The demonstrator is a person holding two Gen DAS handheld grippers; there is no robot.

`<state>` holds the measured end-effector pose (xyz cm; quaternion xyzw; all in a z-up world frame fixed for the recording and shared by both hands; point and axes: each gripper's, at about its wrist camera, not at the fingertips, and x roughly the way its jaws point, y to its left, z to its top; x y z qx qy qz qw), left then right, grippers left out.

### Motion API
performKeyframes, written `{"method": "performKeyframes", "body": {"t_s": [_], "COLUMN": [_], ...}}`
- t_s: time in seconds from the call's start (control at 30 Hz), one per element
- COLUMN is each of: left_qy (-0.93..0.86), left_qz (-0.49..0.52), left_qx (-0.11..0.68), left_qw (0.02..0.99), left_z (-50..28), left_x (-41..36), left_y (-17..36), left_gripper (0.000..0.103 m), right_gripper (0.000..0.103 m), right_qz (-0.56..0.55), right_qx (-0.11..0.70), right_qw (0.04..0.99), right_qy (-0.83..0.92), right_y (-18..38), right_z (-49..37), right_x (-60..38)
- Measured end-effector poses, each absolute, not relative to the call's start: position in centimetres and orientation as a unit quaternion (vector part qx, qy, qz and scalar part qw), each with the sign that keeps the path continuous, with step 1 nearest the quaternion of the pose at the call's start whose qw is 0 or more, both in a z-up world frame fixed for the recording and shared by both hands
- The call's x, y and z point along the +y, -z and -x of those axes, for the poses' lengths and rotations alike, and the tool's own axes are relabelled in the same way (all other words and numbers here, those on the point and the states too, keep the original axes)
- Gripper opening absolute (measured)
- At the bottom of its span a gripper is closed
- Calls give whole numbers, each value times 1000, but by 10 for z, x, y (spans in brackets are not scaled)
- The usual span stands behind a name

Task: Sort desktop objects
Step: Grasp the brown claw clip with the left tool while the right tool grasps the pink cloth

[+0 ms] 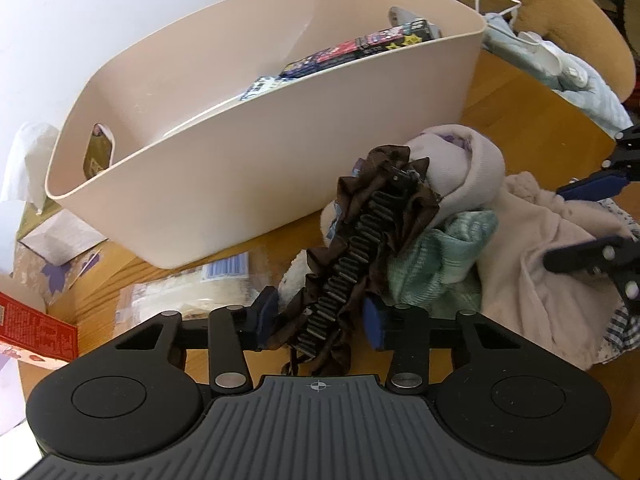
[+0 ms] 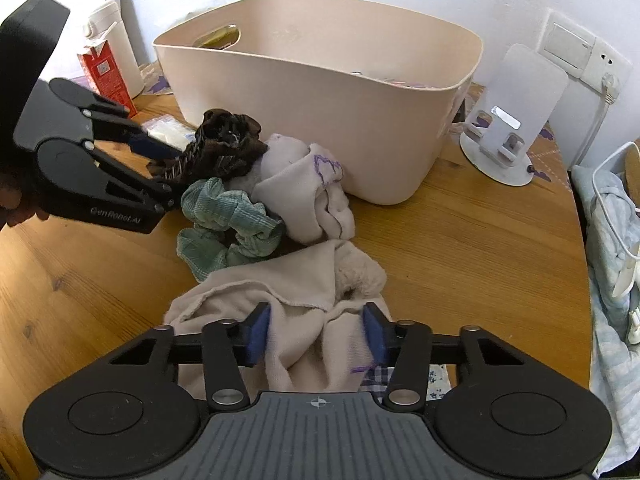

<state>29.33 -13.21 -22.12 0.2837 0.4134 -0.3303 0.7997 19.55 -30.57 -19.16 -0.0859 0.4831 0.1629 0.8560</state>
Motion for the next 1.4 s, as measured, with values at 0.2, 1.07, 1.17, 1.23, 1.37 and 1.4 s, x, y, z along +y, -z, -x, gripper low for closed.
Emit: {"method": "performKeyframes", "body": {"t_s": [0.2,1.07,1.17,1.23,1.37,1.4], "left_qy": [331,330,330,330,332,332], "left_qz": [-283,-262,-261,-260,-255,-255], "left_qx": [416,409,407,405,402,402], "left_qw": [798,810,811,812,814,815], "left_z": [-286,-253,-253,-252,-251,-250], "left_x": [-130,-95,-92,-92,-91,-91], "left_y": [214,191,188,187,183,182], "left_gripper": [40,38,38,38,38,38], "right_gripper": [25,6,45,63,79,79], "right_qz": [65,-2,-23,-17,18,28], "right_qx": [480,467,470,465,471,474], "right_qw": [860,870,869,872,867,866], "right_qy": [-159,-160,-155,-153,-160,-160], "right_y": [188,166,167,166,170,173], "right_z": [-193,-175,-174,-172,-175,-177], "right_x": [-313,-336,-338,-335,-323,-321]}}
